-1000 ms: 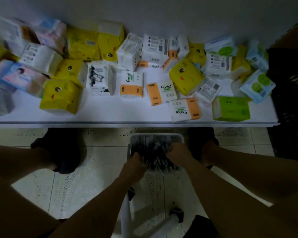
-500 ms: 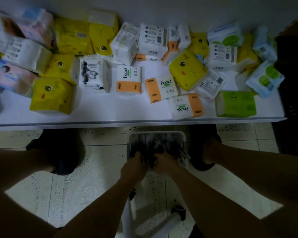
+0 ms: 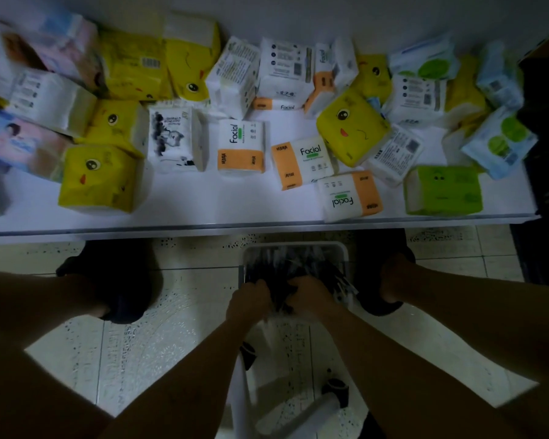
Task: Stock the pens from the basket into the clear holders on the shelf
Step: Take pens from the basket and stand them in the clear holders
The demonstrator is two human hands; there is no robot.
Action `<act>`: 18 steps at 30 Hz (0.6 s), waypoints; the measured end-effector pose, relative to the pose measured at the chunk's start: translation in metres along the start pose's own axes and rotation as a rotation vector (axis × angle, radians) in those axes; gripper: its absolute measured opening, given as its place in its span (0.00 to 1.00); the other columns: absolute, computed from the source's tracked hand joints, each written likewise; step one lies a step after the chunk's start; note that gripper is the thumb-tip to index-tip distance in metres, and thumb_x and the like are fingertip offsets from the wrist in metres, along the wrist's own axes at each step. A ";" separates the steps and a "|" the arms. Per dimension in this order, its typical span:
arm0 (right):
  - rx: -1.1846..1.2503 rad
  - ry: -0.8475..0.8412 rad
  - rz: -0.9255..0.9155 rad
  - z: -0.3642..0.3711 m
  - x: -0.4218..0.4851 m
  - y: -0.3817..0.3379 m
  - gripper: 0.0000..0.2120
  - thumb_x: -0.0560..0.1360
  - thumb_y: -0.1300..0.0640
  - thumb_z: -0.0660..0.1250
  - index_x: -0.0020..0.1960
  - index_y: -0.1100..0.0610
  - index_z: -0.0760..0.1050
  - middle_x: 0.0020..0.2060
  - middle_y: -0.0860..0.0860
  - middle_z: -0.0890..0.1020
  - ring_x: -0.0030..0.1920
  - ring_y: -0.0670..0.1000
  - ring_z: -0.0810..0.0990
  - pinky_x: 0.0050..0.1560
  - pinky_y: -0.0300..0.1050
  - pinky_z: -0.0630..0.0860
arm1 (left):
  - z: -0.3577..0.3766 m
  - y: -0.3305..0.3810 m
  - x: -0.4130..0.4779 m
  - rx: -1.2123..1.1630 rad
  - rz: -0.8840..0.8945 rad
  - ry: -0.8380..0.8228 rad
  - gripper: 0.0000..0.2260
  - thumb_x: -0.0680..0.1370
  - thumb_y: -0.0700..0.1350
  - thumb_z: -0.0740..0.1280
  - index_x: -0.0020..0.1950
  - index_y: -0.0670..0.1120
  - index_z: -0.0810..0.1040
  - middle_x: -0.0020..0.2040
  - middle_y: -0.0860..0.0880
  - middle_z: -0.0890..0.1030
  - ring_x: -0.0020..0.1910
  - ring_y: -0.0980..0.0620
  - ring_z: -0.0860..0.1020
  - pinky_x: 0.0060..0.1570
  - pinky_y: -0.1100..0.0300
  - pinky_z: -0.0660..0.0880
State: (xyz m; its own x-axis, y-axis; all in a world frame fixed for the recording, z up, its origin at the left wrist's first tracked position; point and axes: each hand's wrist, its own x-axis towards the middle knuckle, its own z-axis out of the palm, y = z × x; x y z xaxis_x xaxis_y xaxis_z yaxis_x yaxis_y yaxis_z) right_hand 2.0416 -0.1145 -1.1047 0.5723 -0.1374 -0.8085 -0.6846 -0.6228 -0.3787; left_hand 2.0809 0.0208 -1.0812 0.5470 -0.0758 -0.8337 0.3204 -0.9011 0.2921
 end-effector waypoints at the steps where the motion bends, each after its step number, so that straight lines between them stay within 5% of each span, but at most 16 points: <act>1: 0.022 0.008 0.009 -0.001 0.000 0.000 0.09 0.76 0.61 0.65 0.53 0.62 0.81 0.48 0.59 0.82 0.50 0.58 0.80 0.53 0.50 0.79 | -0.002 0.002 -0.004 0.009 0.024 0.042 0.12 0.83 0.42 0.55 0.62 0.37 0.70 0.59 0.39 0.77 0.58 0.42 0.77 0.58 0.52 0.74; 4: 0.080 0.051 0.047 -0.003 -0.002 -0.001 0.10 0.75 0.60 0.69 0.36 0.62 0.78 0.35 0.56 0.80 0.38 0.54 0.78 0.44 0.46 0.78 | -0.009 0.006 -0.013 -0.119 0.056 0.068 0.16 0.84 0.46 0.51 0.56 0.37 0.72 0.57 0.36 0.78 0.55 0.40 0.78 0.56 0.50 0.75; 7: 0.046 0.134 0.074 -0.011 -0.009 -0.005 0.11 0.73 0.52 0.71 0.40 0.60 0.80 0.37 0.55 0.81 0.38 0.51 0.77 0.39 0.42 0.72 | -0.011 0.002 -0.014 -0.295 0.016 0.055 0.23 0.84 0.51 0.50 0.50 0.36 0.77 0.55 0.34 0.79 0.49 0.39 0.80 0.50 0.51 0.77; 12: -0.055 0.174 0.127 -0.027 -0.024 -0.008 0.12 0.76 0.57 0.66 0.36 0.60 0.72 0.33 0.50 0.73 0.41 0.54 0.78 0.36 0.40 0.69 | -0.021 0.001 -0.037 -0.580 -0.132 -0.113 0.15 0.84 0.45 0.53 0.46 0.40 0.75 0.32 0.44 0.78 0.30 0.49 0.73 0.33 0.60 0.70; 18: -0.011 0.134 0.155 -0.044 -0.064 -0.015 0.15 0.77 0.62 0.61 0.33 0.55 0.64 0.31 0.52 0.72 0.30 0.48 0.72 0.34 0.41 0.72 | -0.039 0.013 -0.073 -0.764 0.026 -0.205 0.11 0.82 0.37 0.56 0.42 0.43 0.72 0.36 0.45 0.76 0.32 0.49 0.74 0.33 0.58 0.72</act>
State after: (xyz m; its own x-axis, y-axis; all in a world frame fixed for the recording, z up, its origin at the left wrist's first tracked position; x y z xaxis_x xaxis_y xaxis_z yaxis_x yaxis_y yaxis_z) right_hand 2.0351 -0.1300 -1.0280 0.5155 -0.3333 -0.7894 -0.7648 -0.5944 -0.2485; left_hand 2.0749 0.0310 -0.9980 0.4317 -0.2368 -0.8704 0.7926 -0.3611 0.4914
